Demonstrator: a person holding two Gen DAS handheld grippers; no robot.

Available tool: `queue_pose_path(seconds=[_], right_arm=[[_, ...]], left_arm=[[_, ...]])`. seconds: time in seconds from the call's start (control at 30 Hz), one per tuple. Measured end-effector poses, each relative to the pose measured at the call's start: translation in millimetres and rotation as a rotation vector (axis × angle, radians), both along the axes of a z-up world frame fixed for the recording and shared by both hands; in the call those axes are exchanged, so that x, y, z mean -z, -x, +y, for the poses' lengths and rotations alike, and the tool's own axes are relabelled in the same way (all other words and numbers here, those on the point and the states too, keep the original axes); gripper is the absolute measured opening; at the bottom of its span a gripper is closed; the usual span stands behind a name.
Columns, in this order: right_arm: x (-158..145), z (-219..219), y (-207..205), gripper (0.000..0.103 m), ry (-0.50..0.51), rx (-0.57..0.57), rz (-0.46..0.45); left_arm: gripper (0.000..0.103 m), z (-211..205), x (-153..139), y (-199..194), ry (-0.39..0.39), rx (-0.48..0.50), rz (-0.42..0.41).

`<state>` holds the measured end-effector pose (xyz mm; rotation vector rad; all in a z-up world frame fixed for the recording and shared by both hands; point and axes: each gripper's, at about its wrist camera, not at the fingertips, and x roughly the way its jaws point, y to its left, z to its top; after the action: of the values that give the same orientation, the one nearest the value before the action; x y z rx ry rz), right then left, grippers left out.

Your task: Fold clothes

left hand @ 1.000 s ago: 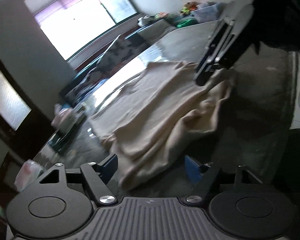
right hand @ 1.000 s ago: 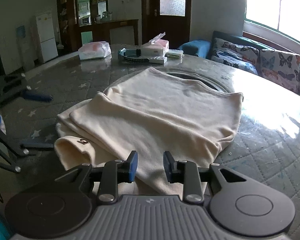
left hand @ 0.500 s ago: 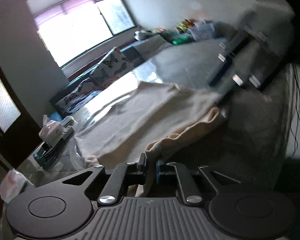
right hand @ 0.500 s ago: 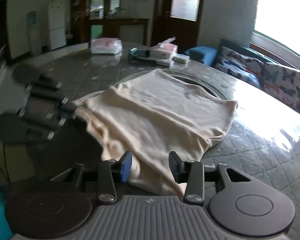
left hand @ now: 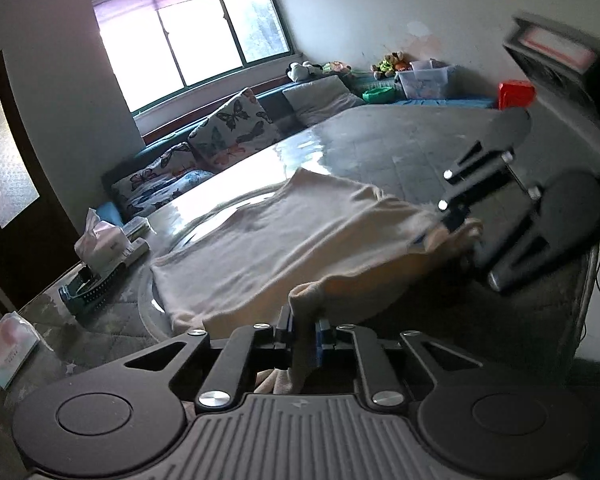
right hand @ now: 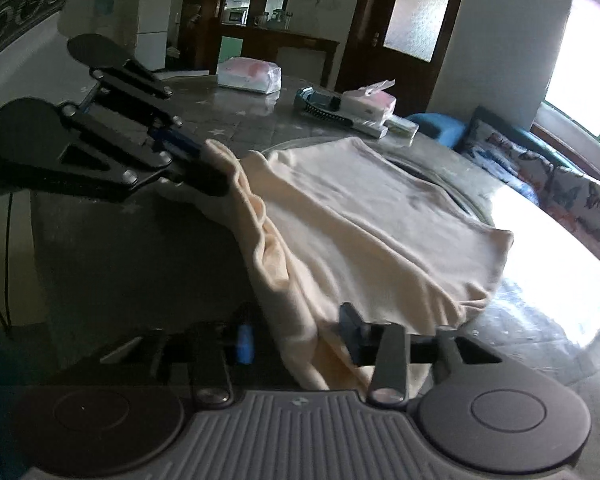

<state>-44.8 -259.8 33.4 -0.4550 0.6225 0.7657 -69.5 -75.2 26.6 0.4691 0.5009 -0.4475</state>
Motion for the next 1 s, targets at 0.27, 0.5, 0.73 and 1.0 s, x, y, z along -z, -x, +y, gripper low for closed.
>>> queue_pose_path(seconds=[0.27, 0.5, 0.73, 1.0], right_arm=[[-21, -8, -23, 0.013, -0.102, 0.052, 0.076], [-30, -8, -29, 0.012, -0.121, 0.068, 0.062], [-30, -11, -19, 0.010, -0.148, 0.095, 0.030], [-51, -23, 1, 0.010, -0.191, 0.096, -0.032]], left_arm=[[0.035, 10, 18, 9, -0.088, -0.034, -0.030], [0.034, 14, 30, 14, -0.178, -0.015, -0.080], [0.011, 17, 23, 17, -0.160, -0.033, -0.104], [0.010, 17, -15, 39, -0.108, -0.017, -0.116]])
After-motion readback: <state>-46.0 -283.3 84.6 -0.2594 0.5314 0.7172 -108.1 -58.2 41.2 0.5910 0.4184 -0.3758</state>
